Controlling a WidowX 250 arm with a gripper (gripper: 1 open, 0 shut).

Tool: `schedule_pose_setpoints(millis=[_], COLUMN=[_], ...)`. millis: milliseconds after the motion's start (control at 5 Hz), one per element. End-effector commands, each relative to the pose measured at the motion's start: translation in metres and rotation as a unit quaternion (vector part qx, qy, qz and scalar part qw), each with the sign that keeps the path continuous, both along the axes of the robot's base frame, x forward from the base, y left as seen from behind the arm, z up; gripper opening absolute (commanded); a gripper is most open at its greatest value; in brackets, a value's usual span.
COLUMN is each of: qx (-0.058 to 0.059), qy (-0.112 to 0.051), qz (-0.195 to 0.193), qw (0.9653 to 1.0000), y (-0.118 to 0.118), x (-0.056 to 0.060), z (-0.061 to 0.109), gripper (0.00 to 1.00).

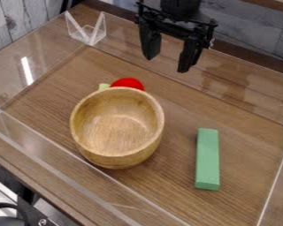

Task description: Move the red fruit to the left

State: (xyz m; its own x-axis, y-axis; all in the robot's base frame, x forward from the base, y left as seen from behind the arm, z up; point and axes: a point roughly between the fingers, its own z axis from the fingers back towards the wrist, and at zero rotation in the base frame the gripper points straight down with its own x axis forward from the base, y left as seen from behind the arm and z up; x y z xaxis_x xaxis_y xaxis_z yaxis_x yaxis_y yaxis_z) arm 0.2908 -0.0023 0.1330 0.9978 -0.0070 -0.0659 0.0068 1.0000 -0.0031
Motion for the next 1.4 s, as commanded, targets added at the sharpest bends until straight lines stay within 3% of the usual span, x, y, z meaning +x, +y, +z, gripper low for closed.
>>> schedule_pose_setpoints(millis=[0,200,400,600,1000,1200], qx=[0.001,0.000,-0.002,-0.011,-0.007,-0.002], qy=[0.000,-0.012,-0.028,-0.051,-0.053,-0.050], qz=[0.018,0.037,-0.003,-0.046,0.030,0.049], qw=[0.9998,0.9992,0.9996,0.9976,0.9982,0.9975], y=[-0.003,-0.008,-0.025,-0.036,-0.041,-0.031], x=[0.006,0.019,0.032,0.035,0.039,0.030], z=[-0.007,-0.021,-0.023,-0.017,-0.021,-0.028], gripper=[1.00,1.00,1.00,1.00,1.00,1.00])
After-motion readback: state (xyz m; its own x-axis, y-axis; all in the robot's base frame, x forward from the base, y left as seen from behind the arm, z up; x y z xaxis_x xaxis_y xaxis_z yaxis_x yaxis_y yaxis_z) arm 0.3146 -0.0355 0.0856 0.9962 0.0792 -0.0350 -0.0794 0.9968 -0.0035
